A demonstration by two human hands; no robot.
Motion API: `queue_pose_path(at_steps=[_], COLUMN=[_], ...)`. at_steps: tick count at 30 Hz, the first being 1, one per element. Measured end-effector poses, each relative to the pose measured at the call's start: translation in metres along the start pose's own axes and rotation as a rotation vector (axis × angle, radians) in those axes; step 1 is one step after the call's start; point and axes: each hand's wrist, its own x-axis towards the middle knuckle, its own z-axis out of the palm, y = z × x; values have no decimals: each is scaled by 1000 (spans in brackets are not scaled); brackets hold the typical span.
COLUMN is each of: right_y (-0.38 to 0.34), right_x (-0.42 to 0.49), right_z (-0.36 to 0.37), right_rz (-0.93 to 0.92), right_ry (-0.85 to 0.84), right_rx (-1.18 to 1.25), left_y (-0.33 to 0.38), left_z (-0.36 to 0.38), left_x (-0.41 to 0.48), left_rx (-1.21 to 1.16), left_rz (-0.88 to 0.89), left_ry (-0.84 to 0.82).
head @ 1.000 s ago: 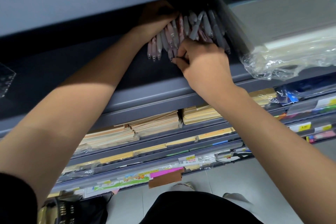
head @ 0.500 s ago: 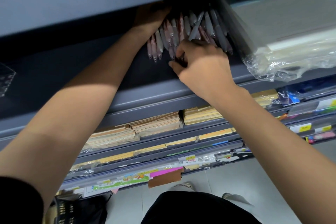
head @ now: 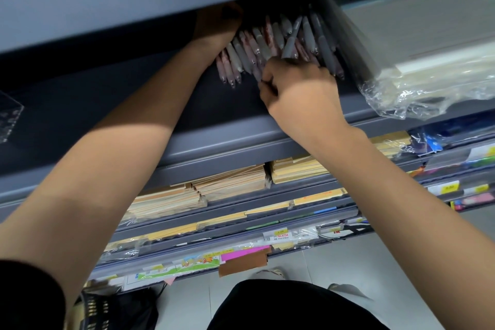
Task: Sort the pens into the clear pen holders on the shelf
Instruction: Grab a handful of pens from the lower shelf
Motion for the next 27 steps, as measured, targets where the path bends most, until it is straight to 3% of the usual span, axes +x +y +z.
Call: queue_pose_path(at_steps=[15,27], right_y=[4,-2], right_x=[1,1], right_z=[3,3], right_rz=[43,19], right_ry=[50,36], right_rx=[-35,-12], left_y=[2,-1], left_z=[-1,-6], left_x=[-1,-7], left_rx=[48,-4], left_rz=[-3,17], left_ry=[18,-63])
